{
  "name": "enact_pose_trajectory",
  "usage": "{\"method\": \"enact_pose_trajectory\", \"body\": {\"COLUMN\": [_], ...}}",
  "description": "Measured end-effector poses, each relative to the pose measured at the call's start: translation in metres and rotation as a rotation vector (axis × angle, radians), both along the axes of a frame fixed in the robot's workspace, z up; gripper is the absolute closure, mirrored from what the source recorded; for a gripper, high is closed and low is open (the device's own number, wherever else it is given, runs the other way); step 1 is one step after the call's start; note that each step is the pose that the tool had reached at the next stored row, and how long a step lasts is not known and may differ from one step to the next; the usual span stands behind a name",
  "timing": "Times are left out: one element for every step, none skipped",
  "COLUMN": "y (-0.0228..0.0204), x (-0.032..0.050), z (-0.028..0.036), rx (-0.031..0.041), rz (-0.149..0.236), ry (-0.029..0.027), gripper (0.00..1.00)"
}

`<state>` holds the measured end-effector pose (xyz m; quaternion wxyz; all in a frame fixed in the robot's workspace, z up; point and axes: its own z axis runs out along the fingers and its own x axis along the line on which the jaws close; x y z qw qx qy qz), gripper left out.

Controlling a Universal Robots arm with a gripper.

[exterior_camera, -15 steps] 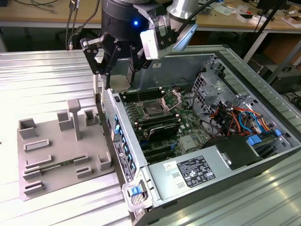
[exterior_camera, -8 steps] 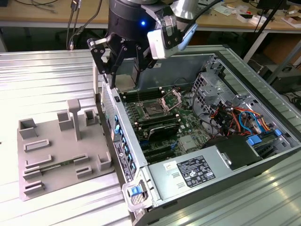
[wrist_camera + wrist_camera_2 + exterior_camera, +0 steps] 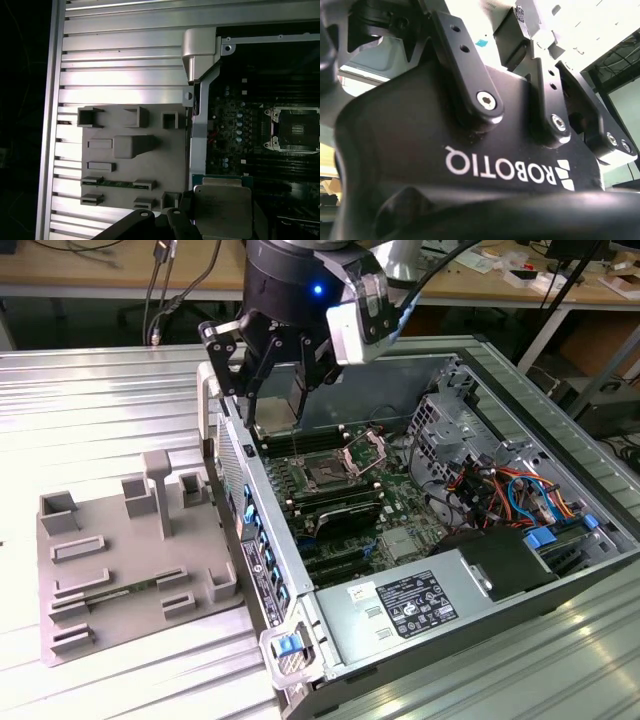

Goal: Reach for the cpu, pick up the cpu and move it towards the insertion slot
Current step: 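Pick up the cpu and move it towards the insertion slot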

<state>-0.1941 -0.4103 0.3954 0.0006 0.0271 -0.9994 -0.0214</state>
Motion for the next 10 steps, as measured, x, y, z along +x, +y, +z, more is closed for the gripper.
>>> {"method": "enact_pose_trajectory", "body": {"y": [0.0, 0.0, 0.0, 0.0, 0.0, 0.0, 0.0, 0.0, 0.0, 0.0], "x": [0.001, 0.0021, 0.0039, 0.0054, 0.0062, 0.0071, 0.0081, 0.0089, 0.0103, 0.0115], "z": [0.0, 0.0, -0.0001, -0.0001, -0.0002, -0.0002, -0.0003, -0.0003, -0.0003, -0.0004], "rx": [0.0, 0.0, 0.0, 0.0, 0.0, 0.0, 0.0001, 0.0, 0.0, 0.0001], "rz": [0.0, 0.0, 0.0, 0.0, 0.0, 0.0, 0.0, 0.0, 0.0, 0.0], "ry": [0.0, 0.0, 0.0, 0.0, 0.0, 0.0, 0.0, 0.0, 0.0, 0.0], "gripper": [0.45, 0.45, 0.45, 0.45, 0.45, 0.45, 0.45, 0.45, 0.45, 0.45]}}
